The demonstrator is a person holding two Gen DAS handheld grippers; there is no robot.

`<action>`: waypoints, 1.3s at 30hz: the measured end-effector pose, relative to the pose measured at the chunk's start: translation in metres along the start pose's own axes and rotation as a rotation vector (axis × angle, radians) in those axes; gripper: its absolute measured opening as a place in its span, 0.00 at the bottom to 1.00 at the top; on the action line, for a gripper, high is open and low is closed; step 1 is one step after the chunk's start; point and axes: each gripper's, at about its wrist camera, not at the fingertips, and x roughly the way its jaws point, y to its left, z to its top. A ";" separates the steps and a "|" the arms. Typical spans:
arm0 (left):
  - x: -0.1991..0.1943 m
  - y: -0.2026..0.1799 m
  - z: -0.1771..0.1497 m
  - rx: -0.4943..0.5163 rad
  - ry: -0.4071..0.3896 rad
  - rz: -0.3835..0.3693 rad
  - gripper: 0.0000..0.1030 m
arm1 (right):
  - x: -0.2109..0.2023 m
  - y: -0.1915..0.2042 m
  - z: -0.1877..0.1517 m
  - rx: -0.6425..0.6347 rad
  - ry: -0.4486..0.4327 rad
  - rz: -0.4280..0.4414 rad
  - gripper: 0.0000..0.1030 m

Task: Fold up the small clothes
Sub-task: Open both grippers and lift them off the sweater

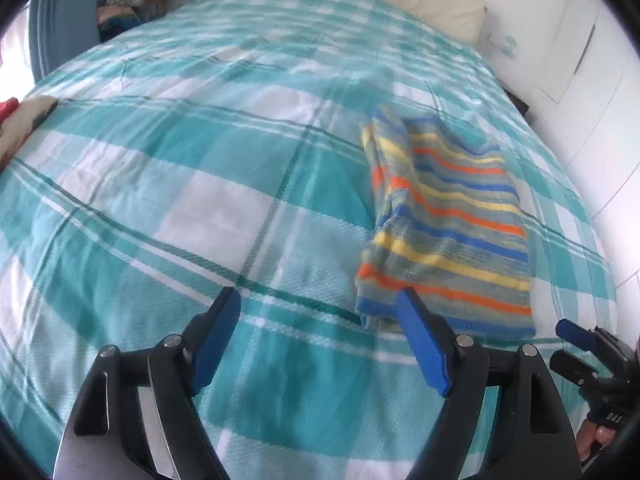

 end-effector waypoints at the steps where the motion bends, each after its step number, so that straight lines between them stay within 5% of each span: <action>1: -0.003 0.000 0.000 0.013 -0.008 0.010 0.82 | -0.006 0.001 -0.006 0.005 -0.006 -0.006 0.58; 17: -0.052 -0.025 -0.009 0.165 -0.112 0.123 0.89 | -0.047 -0.006 -0.073 0.114 -0.035 -0.088 0.66; 32: -0.021 -0.035 -0.008 0.236 -0.074 0.183 0.92 | -0.039 -0.002 -0.067 0.095 -0.046 -0.126 0.69; 34: -0.010 -0.033 0.002 0.244 -0.055 0.145 0.92 | -0.034 -0.004 -0.061 0.098 -0.042 -0.114 0.69; 39: 0.030 -0.005 0.056 0.092 0.032 -0.127 0.92 | -0.026 -0.029 -0.018 0.166 -0.089 -0.089 0.69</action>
